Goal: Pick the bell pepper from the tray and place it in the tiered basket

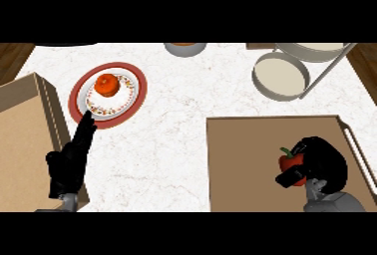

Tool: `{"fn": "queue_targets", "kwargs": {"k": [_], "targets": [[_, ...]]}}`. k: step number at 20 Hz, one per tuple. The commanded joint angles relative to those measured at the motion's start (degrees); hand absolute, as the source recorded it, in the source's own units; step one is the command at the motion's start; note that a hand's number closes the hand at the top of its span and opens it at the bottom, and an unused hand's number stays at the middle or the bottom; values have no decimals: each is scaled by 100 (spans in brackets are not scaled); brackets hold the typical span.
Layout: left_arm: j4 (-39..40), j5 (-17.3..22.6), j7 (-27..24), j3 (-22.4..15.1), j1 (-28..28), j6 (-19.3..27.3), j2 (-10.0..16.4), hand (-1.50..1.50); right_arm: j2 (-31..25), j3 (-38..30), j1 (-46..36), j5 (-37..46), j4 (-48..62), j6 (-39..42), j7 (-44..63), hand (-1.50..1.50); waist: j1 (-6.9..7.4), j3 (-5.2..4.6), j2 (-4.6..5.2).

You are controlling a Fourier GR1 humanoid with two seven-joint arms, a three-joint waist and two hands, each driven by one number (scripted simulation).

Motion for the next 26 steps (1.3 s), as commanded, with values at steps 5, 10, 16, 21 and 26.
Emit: {"fn": "queue_targets", "kwargs": {"k": [5, 10, 16, 21, 26], "targets": [[459, 34, 116, -14, 306, 19, -178, 0, 830, -861, -774, 1231, -967, -862, 1588, 150, -52, -112, 41], [437, -12, -34, -30, 451, -38, -175, 0, 780, -1065, -1378, 2415, -2053, -444, 1644, 150, -60, -126, 1], [307, 26, 162, -42, 367, -111, -235, 0, 977, -908, -2487, 3362, -2325, 1226, 1690, 150, 80, -122, 20], [367, -106, -49, -134, 563, -152, -266, 0, 1094, -1522, -3065, 3649, -2078, 1641, 1325, 150, 96, -110, 39], [469, -209, -61, -85, 392, 25, -433, 0, 1208, -2200, -3899, 3819, -1552, 1745, 1047, 150, 113, -100, 68]]}}
